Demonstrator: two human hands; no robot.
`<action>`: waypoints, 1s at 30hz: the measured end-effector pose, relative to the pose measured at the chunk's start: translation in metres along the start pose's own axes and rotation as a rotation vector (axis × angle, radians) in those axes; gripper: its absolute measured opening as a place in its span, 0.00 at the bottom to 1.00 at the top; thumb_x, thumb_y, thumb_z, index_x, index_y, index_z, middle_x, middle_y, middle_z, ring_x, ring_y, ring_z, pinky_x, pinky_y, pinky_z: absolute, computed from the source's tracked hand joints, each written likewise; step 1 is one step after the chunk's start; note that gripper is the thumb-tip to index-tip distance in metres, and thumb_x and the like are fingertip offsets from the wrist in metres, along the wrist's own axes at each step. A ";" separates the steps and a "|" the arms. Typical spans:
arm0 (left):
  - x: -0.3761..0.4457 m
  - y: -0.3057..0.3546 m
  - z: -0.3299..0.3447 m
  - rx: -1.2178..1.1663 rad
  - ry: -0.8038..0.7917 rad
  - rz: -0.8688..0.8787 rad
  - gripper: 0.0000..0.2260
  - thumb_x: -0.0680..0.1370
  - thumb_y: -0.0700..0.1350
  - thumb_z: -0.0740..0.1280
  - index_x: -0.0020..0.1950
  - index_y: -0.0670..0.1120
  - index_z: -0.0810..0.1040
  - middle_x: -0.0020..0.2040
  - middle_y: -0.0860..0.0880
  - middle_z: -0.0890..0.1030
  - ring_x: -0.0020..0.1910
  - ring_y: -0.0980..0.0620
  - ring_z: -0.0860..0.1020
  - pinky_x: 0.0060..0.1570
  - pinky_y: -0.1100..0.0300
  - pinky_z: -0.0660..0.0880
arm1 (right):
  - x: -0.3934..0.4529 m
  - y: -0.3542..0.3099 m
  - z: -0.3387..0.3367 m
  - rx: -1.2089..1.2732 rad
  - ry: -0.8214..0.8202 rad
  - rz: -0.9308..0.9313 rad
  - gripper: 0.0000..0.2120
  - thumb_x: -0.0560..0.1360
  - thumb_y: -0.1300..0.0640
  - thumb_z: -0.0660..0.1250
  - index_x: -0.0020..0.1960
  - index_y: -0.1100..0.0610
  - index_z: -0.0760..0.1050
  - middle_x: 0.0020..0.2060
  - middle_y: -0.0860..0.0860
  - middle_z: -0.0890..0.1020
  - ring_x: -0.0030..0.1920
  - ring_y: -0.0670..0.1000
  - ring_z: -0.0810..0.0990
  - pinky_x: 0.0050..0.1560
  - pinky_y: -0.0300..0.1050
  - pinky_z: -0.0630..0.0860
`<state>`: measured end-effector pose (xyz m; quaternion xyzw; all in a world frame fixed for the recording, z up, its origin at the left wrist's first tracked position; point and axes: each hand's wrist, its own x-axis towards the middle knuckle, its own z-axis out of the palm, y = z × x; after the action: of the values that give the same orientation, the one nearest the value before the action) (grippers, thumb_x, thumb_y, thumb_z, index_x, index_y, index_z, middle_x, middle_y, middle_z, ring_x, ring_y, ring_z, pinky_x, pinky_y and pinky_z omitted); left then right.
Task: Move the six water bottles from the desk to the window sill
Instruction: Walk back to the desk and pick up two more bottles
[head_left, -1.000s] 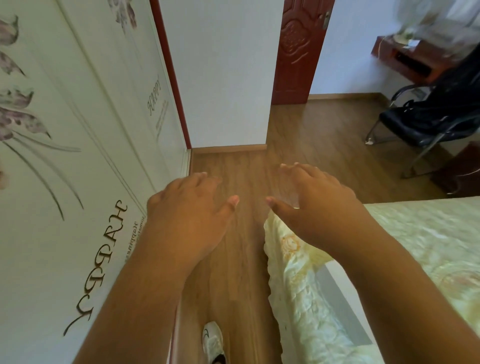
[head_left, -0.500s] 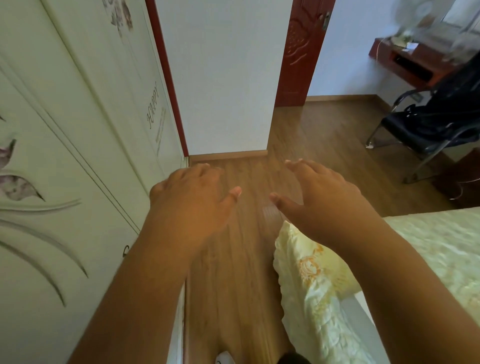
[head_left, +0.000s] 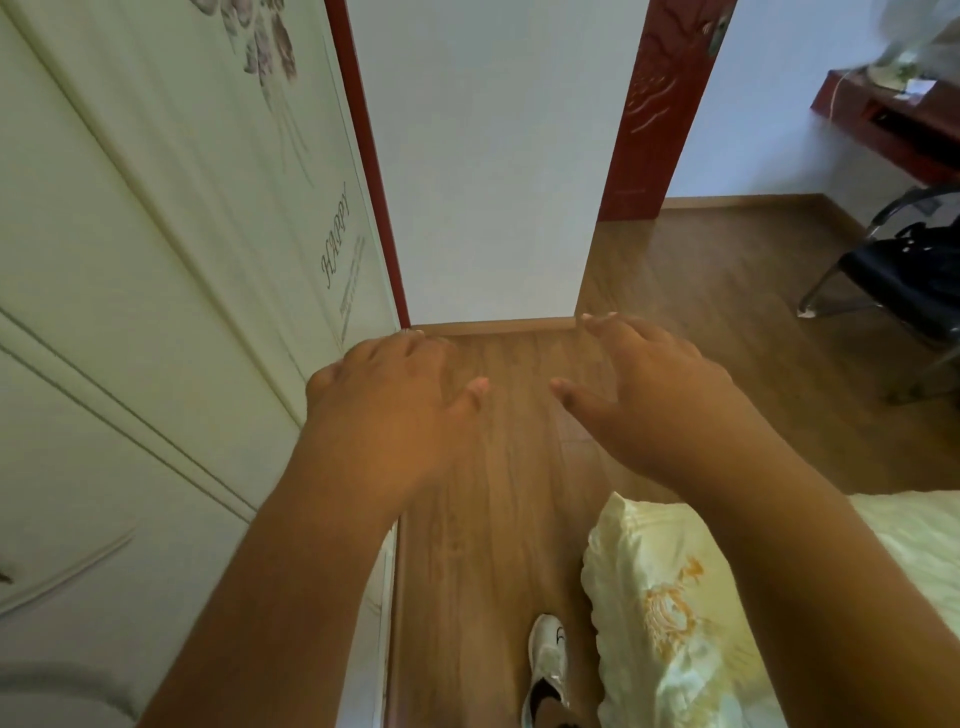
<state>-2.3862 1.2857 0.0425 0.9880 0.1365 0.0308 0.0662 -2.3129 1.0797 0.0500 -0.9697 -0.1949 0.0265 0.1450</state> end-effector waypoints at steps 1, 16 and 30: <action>0.011 0.002 -0.001 0.008 0.009 -0.008 0.29 0.77 0.70 0.49 0.74 0.58 0.64 0.75 0.55 0.67 0.72 0.49 0.66 0.67 0.46 0.64 | 0.013 0.003 -0.001 0.006 -0.002 -0.008 0.36 0.75 0.28 0.57 0.78 0.42 0.56 0.78 0.45 0.62 0.76 0.54 0.63 0.72 0.61 0.63; 0.166 0.056 -0.004 0.023 0.024 -0.095 0.29 0.77 0.70 0.48 0.75 0.60 0.61 0.76 0.56 0.64 0.74 0.51 0.62 0.68 0.44 0.62 | 0.182 0.059 -0.038 0.081 -0.036 -0.096 0.35 0.76 0.32 0.60 0.79 0.43 0.55 0.79 0.44 0.61 0.77 0.52 0.61 0.75 0.61 0.62; 0.291 0.071 0.022 -0.047 -0.032 -0.005 0.28 0.78 0.69 0.49 0.76 0.60 0.61 0.76 0.56 0.64 0.75 0.50 0.62 0.69 0.43 0.61 | 0.278 0.106 -0.029 0.013 -0.004 0.047 0.35 0.75 0.29 0.58 0.78 0.41 0.55 0.78 0.43 0.62 0.76 0.51 0.63 0.74 0.60 0.63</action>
<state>-2.0855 1.2948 0.0430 0.9861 0.1373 0.0179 0.0915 -2.0137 1.0860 0.0485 -0.9730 -0.1719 0.0332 0.1501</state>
